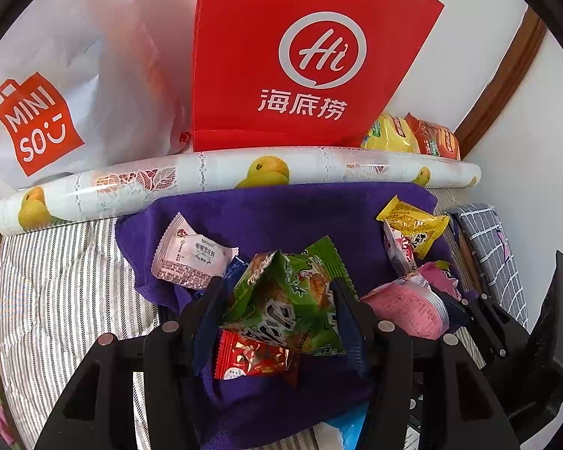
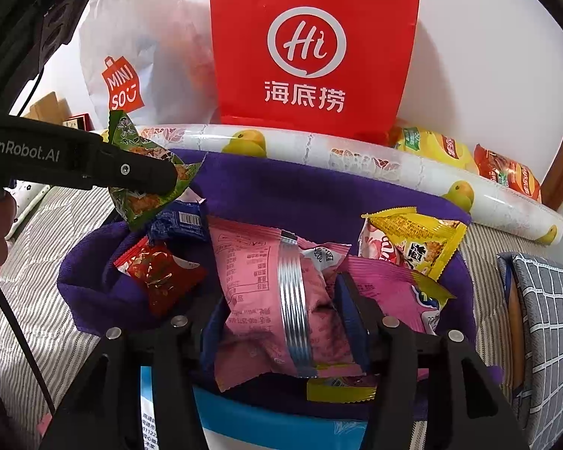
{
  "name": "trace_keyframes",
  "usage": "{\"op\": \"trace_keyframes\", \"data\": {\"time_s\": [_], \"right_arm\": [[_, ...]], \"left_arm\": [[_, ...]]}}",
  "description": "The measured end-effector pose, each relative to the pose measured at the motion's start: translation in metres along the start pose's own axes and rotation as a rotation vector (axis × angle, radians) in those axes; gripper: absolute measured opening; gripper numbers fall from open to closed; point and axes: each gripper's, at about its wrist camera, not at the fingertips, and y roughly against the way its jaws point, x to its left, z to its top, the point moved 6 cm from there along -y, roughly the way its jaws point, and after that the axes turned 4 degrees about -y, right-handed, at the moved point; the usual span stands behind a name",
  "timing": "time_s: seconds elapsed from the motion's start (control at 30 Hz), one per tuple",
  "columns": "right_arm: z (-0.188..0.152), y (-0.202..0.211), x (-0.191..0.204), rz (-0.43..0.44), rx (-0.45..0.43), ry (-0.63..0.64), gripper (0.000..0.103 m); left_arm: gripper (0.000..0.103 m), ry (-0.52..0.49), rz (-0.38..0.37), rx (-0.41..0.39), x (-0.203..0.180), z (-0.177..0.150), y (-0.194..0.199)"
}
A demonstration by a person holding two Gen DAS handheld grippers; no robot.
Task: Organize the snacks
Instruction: 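Open both tools to drop the pink and green bags onto the towel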
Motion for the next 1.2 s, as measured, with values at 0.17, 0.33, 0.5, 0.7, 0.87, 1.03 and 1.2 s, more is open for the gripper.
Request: {"op": "trace_keyframes", "data": {"time_s": [0.17,0.33,0.5,0.7,0.87,1.03,1.2], "right_arm": [[0.001,0.002,-0.001,0.020,0.003,-0.009,0.063],[0.003,0.008,0.001,0.037,-0.012,-0.006,0.067],[0.006,0.020,0.004,0.063,-0.049,-0.001,0.071],[0.013,0.036,0.003,0.070,-0.110,-0.007,0.072],[0.020,0.045,-0.007,0.065,-0.151,-0.045,0.073],[0.024,0.042,-0.020,0.072,-0.139,-0.099,0.073],[0.025,0.040,-0.029,0.089,-0.153,-0.160,0.073]], "left_arm": [[0.055,-0.003,0.004,0.010,0.000,-0.002,-0.004],[0.055,-0.005,0.007,0.026,0.000,-0.003,-0.009],[0.055,-0.004,0.011,0.041,0.000,-0.005,-0.014],[0.055,0.007,0.001,0.057,0.001,-0.006,-0.018],[0.055,0.001,0.003,0.074,-0.002,-0.008,-0.024],[0.055,-0.022,0.021,0.105,-0.006,-0.013,-0.031],[0.055,-0.034,0.029,0.128,-0.009,-0.016,-0.037]]}}
